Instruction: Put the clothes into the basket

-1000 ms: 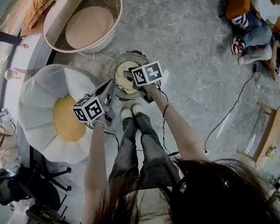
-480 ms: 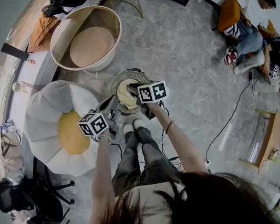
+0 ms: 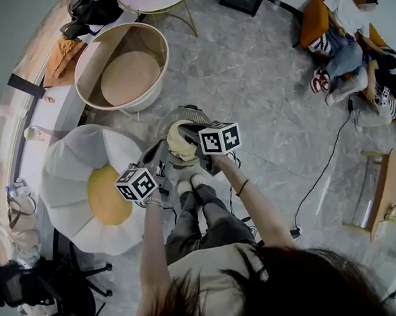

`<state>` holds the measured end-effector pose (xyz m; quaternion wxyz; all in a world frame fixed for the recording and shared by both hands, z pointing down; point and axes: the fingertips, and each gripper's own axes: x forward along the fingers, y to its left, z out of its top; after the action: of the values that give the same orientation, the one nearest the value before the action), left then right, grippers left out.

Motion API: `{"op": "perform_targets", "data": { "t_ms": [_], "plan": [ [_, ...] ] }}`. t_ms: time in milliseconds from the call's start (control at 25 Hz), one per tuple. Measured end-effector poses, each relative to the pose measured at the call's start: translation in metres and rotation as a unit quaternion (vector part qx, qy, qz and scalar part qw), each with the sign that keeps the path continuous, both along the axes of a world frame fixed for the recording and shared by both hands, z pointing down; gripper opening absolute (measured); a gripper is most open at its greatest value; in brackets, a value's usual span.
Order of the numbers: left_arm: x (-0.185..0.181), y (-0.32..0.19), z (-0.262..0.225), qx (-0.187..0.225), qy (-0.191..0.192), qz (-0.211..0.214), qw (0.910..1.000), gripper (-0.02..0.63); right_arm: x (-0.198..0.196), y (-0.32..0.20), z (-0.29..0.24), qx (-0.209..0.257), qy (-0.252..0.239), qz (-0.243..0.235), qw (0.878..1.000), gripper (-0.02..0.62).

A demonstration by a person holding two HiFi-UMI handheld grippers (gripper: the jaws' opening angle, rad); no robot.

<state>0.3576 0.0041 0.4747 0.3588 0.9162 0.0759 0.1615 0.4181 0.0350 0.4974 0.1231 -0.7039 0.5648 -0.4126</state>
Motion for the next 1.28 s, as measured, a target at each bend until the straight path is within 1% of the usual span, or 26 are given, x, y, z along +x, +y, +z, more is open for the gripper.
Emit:
{"op": "perform_targets", "data": {
  "t_ms": [240,480,840,1280],
  "plan": [
    [-0.004,0.000,-0.020,0.021,0.015,-0.002,0.9997,0.011,-0.007,-0.001,-0.027,0.030,0.022,-0.007,0.999,0.012],
    [-0.006,-0.007,-0.037,0.042,0.025,-0.005,0.9988,0.011,-0.014,-0.008,-0.049,0.053,0.021,-0.014,0.998,0.010],
    [-0.008,-0.005,-0.047,0.055,0.027,-0.009,0.9981,0.011,-0.022,-0.010,-0.061,0.070,0.017,-0.024,0.997,0.009],
    [-0.014,-0.005,-0.054,0.075,0.031,-0.011,0.9967,0.011,-0.029,-0.014,-0.075,0.090,0.033,-0.031,0.995,0.009]
  ]
}}
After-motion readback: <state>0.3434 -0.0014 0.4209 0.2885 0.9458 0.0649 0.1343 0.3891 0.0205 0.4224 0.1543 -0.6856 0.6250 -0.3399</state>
